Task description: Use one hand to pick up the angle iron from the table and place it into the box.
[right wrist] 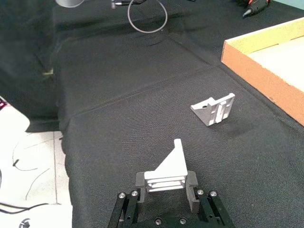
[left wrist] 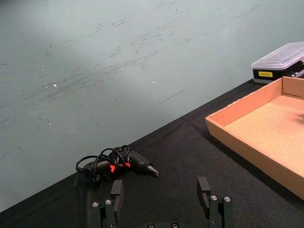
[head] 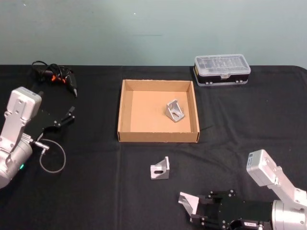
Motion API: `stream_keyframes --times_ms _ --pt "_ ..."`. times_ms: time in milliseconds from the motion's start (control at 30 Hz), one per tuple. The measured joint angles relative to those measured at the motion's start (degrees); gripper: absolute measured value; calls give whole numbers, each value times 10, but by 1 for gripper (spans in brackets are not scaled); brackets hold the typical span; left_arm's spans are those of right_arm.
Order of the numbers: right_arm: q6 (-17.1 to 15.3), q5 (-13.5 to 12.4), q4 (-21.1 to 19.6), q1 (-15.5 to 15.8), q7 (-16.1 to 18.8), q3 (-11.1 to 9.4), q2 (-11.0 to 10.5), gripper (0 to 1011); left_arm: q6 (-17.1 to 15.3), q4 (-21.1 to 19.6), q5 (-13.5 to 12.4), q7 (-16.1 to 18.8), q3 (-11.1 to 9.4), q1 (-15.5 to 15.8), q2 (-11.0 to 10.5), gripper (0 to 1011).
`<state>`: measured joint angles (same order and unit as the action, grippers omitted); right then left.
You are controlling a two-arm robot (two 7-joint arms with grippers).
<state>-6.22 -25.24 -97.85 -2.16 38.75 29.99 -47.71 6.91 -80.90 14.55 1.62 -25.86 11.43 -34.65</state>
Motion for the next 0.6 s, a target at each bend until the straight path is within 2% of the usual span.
stream_keyframes --times_ms 200,367,500,600 --pt "0 -6 -11 4 -4 -9 0 504 0 0 0 0 0 0 0 1011" --pt "-13 -27 -33 3 -13 -27 0 504 0 0 0 0 0 0 0 1011" --pt "-34 -42 -39 -15 -18 -37 7 504 0 0 0 0 0 0 0 1011" --pt "-58 -47 -34 -49 -22 -35 21 504 0 0 0 0 0 0 0 1011"
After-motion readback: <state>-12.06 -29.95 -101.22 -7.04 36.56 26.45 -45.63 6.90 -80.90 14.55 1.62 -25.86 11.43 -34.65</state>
